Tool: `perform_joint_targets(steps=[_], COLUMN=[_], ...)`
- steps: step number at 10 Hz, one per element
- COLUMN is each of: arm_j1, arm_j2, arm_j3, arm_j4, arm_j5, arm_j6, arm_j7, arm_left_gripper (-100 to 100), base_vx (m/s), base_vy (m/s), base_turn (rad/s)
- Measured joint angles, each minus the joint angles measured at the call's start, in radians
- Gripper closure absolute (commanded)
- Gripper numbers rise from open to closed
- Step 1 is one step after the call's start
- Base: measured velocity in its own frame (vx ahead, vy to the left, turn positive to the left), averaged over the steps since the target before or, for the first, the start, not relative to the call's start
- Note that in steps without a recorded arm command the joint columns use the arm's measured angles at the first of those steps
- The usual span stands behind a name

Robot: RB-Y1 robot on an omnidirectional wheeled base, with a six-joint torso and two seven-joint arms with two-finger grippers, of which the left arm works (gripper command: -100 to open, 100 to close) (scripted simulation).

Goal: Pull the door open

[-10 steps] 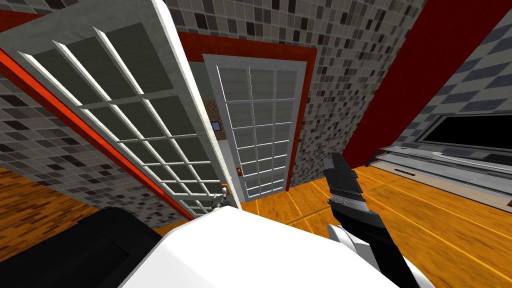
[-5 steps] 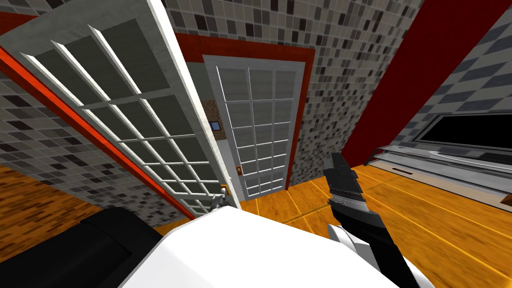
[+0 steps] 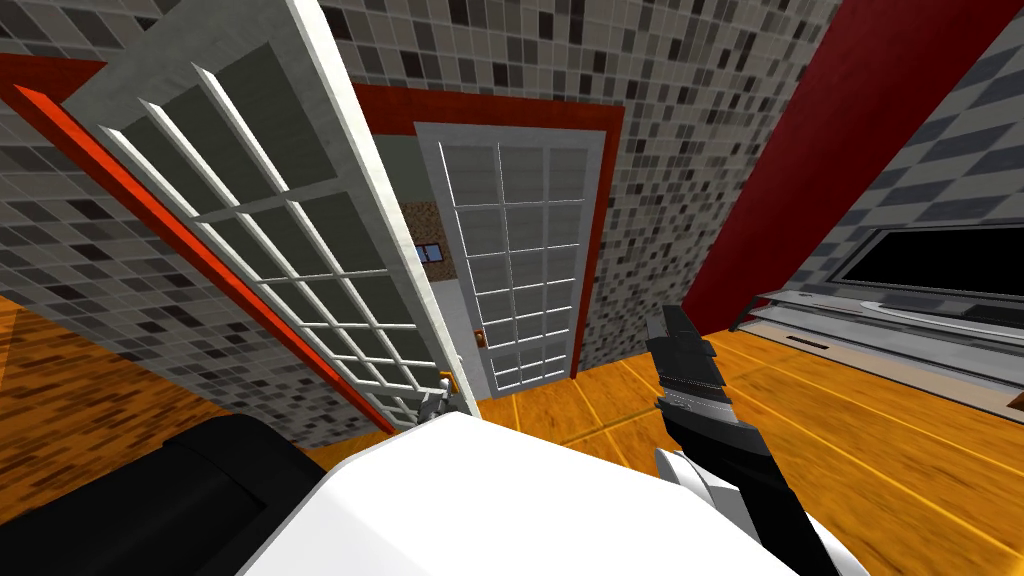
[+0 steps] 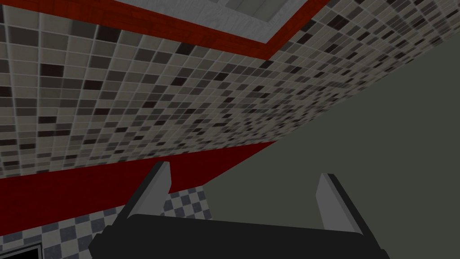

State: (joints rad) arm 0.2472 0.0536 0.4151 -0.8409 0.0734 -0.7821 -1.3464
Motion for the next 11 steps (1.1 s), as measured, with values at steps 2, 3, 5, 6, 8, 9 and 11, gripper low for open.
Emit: perform_joint_targets(steps=[2, 3, 5, 6, 8, 9, 11], arm_j1=[-0.011, -0.008, 0.000, 0.011, -0.003, -0.008, 0.007], arm_j2=[0.007, 0.003, 0.011, 0.010, 0.019, 0.028, 0.022], arm_j3=[0.002, 0.005, 0.005, 0.002, 0.005, 0.005, 0.006], arm_j4=[0.033, 0.031, 0.043, 0.024, 0.047, 0.067, 0.042], arm_j5=[0.001, 0.004, 0.008, 0.007, 0.009, 0.013, 0.016], arm_j6=[-0.012, -0.016, -0.029, -0.014, -0.012, -0.025, -0.009], arm_j7=[0.002, 0.010, 0.043, 0.048, 0.050, 0.072, 0.090], arm_left_gripper=[100, 100, 100, 100, 100, 100, 100], base_vx=[-0.027, -0.062, -0.041, -0.021, -0.034, -0.083, -0.038], base_vy=[-0.008, -0.017, -0.005, -0.010, -0.007, -0.014, -0.010], base_turn=[0.000, -0.017, 0.016, 0.014, -0.018, 0.009, 0.008])
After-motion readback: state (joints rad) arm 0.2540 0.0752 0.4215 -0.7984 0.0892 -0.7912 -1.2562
